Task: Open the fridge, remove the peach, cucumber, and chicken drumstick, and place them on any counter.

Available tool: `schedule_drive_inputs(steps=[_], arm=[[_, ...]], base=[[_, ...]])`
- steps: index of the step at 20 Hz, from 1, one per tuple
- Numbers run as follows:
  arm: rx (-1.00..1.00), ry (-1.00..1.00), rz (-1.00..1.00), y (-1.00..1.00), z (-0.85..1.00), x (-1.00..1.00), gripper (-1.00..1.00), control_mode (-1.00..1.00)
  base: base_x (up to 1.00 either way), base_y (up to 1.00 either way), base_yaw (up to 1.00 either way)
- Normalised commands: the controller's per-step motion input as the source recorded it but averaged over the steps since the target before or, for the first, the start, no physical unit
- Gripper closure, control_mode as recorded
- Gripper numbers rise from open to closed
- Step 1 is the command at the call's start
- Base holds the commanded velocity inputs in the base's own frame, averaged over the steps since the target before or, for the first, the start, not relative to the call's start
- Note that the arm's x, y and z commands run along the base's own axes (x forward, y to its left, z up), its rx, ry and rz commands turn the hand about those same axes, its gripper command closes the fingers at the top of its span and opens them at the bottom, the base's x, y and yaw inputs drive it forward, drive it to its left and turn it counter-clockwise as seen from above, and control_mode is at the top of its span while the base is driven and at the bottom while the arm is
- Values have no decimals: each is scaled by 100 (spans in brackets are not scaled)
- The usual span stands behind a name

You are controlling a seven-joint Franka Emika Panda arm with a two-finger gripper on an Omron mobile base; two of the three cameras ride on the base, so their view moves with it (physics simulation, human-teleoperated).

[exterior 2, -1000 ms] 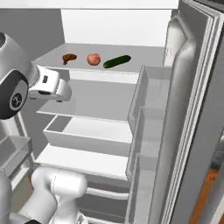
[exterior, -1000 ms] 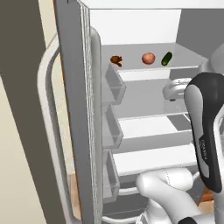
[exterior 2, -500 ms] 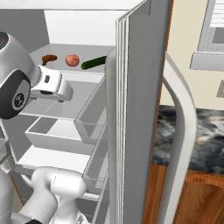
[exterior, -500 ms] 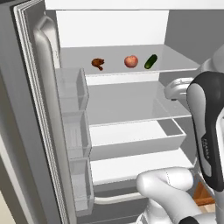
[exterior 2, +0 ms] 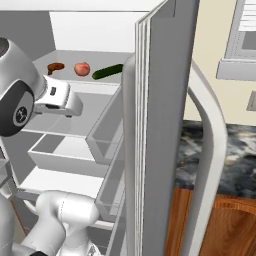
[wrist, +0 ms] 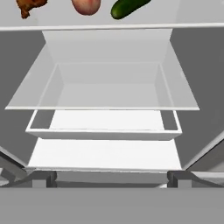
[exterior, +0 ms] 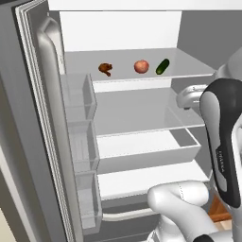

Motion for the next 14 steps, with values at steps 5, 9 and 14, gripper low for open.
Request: schedule_drive_inputs(steps=[5,9,14], arm=[[0,2,0,0,-2,29,-100,-100],[-2,4,0,1,0,56,-100,-100],[-2,0,-4,1,10,43,-100,-100]], base=[[0,0,0],[0,0,0],[0,0,0]])
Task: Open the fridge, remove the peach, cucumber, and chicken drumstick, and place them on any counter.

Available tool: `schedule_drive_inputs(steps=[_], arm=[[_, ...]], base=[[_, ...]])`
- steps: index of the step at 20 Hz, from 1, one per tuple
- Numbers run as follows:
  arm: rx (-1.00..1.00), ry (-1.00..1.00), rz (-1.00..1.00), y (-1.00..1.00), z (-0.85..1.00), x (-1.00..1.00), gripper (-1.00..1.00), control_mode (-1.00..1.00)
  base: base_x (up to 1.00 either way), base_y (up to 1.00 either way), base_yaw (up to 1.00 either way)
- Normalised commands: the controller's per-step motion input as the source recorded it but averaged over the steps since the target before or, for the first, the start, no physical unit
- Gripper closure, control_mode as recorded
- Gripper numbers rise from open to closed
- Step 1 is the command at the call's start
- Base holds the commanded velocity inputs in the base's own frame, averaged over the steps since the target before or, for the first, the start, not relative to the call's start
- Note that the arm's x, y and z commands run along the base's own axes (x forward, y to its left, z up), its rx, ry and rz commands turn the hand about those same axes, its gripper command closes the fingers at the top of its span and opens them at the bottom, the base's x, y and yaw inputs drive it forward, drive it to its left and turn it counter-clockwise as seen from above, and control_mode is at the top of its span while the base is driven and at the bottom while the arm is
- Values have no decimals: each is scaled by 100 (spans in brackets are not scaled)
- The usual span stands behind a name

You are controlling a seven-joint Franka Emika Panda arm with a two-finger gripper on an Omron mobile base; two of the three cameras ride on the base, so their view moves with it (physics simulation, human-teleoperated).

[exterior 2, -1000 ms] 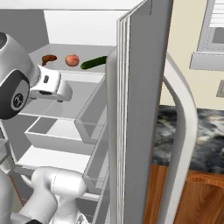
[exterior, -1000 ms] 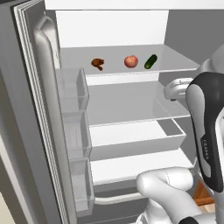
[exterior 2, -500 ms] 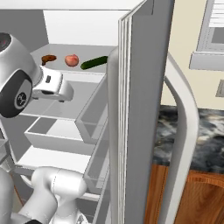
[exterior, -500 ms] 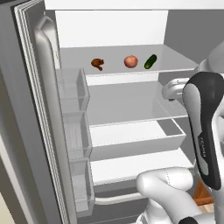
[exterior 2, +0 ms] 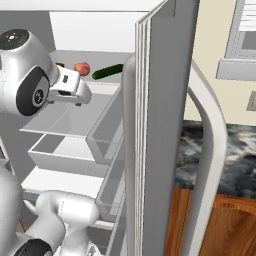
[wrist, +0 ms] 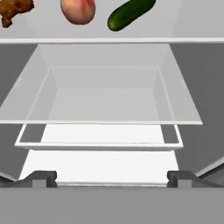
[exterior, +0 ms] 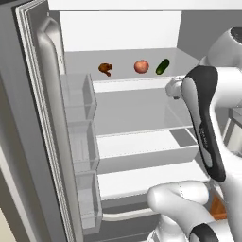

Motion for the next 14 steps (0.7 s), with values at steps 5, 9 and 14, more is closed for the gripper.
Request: schedule_drive_inputs(steps=[5,9,14], arm=[[0,-1,-19,0,3,48,-100,-100],[0,-3,-13,0,1,30,-100,-100],[0,-4,-10,0,9,23,-100,-100]], base=[[0,0,0],[0,0,0],[0,0,0]])
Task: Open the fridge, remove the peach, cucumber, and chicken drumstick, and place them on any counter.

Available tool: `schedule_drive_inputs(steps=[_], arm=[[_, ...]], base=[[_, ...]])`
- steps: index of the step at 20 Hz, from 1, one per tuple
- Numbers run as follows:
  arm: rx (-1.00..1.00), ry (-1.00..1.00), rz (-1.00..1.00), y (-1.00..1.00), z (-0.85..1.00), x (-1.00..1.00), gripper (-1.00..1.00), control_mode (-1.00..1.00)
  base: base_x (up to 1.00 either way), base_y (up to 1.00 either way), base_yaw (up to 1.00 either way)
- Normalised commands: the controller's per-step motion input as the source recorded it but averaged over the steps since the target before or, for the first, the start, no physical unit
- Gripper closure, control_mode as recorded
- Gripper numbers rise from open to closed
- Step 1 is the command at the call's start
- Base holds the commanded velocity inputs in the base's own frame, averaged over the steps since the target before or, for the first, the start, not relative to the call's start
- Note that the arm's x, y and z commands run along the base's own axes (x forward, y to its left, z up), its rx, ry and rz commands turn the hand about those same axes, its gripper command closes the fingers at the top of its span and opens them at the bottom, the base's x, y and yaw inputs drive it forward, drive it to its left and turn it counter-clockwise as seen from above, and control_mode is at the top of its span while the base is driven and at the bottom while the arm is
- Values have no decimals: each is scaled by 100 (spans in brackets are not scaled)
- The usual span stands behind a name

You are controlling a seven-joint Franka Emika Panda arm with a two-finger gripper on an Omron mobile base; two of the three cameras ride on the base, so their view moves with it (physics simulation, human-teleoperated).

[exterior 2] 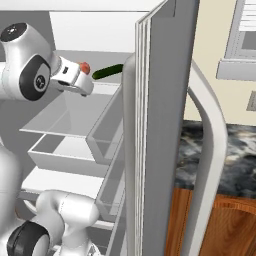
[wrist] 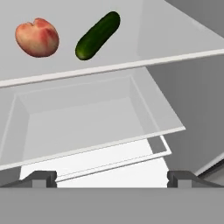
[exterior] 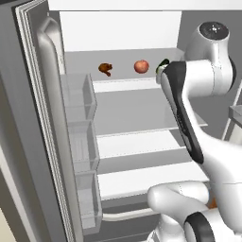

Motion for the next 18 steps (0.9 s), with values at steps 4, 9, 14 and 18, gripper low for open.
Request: schedule_drive_inputs(steps=[4,9,14,18], arm=[[0,0,-3,0,18,18,-100,-100],[0,-1,-3,-2,1,41,-100,-100],[-2,-5,-4,-5,0,55,-100,-100],[-5,-12,-5,-5,0,55,-100,-100]], base=[[0,0,0],[0,0,0],[0,0,0],[0,0,0]])
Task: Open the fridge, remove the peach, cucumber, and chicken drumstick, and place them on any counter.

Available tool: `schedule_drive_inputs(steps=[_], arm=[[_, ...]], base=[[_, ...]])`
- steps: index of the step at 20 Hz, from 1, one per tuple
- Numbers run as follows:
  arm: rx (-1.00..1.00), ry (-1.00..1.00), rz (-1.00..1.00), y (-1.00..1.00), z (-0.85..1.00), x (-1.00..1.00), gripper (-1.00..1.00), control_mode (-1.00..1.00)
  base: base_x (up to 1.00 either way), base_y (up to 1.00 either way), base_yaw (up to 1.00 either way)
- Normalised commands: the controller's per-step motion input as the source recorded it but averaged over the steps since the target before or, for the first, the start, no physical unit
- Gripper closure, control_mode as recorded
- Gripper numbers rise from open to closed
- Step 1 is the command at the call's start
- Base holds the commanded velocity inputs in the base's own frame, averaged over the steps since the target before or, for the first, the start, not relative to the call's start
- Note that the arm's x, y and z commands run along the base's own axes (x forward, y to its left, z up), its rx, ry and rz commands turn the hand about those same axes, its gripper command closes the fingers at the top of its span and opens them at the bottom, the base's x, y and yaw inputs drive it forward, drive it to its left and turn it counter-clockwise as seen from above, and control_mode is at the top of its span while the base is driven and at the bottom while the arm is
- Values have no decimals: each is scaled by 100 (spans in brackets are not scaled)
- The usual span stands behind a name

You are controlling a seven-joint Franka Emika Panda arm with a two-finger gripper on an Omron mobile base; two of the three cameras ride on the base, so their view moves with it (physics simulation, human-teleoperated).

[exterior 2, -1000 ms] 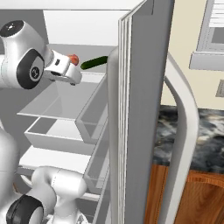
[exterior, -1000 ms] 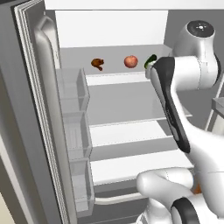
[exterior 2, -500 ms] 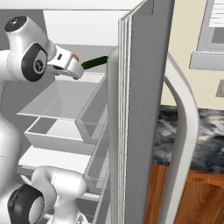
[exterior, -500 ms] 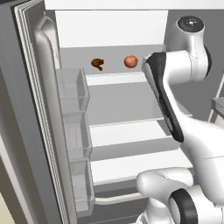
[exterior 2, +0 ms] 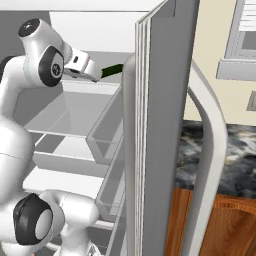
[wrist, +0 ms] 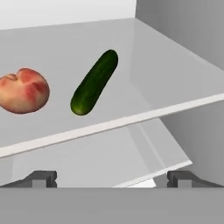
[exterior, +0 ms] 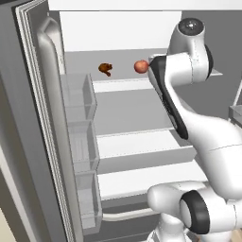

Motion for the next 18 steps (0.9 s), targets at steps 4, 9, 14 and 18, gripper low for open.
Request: schedule_drive_inputs(steps=[4,9,14,18], arm=[[-1,-4,-4,-3,0,53,-100,-100],[0,0,-4,-4,0,49,-100,-100],[0,0,-3,-3,0,50,-100,-100],[0,0,-2,-3,0,46,-100,-100]], base=[[0,0,0],[0,0,0],[0,0,0],[0,0,0]])
